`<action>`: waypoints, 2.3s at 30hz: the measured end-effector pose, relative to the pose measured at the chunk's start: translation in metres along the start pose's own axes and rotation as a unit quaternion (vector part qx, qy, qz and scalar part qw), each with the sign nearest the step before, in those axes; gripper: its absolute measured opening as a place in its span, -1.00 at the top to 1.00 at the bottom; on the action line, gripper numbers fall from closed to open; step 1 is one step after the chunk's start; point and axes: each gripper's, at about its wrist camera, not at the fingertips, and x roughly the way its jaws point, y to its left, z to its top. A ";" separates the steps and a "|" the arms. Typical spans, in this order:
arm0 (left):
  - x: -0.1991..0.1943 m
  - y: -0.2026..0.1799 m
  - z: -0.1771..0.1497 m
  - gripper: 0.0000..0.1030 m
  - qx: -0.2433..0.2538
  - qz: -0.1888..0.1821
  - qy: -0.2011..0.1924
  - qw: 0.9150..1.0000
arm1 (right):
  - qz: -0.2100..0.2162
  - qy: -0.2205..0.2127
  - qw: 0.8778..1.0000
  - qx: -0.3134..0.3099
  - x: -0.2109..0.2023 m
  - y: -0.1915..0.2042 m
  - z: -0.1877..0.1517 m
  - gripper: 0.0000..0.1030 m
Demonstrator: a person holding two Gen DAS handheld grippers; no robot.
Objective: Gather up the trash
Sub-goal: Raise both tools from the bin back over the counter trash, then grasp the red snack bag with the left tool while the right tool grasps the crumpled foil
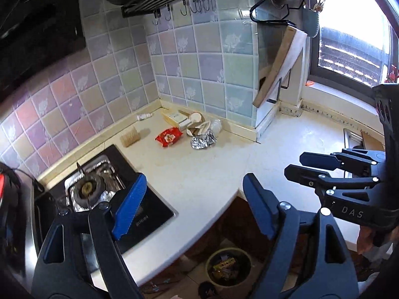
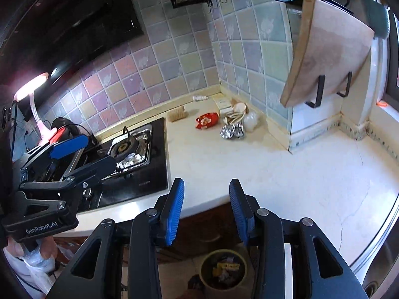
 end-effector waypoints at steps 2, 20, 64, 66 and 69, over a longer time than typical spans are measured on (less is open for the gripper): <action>0.019 0.011 0.014 -0.51 0.009 -0.003 0.005 1.000 | -0.006 0.000 1.000 0.004 0.014 0.000 0.018 0.15; 0.306 0.125 0.086 -0.51 0.044 -0.119 0.143 0.982 | -0.054 0.090 0.983 0.152 0.264 -0.052 0.110 -0.01; 0.548 0.142 0.084 0.48 0.060 -0.153 0.257 0.952 | -0.021 0.101 0.949 0.298 0.462 -0.102 0.106 -0.08; 0.546 0.143 0.083 0.60 0.055 -0.158 0.262 0.951 | -0.020 0.097 0.951 0.291 0.462 -0.099 0.106 -0.06; 0.533 0.141 0.079 0.89 0.056 -0.159 0.261 0.950 | -0.016 0.091 0.954 0.285 0.458 -0.095 0.103 -0.04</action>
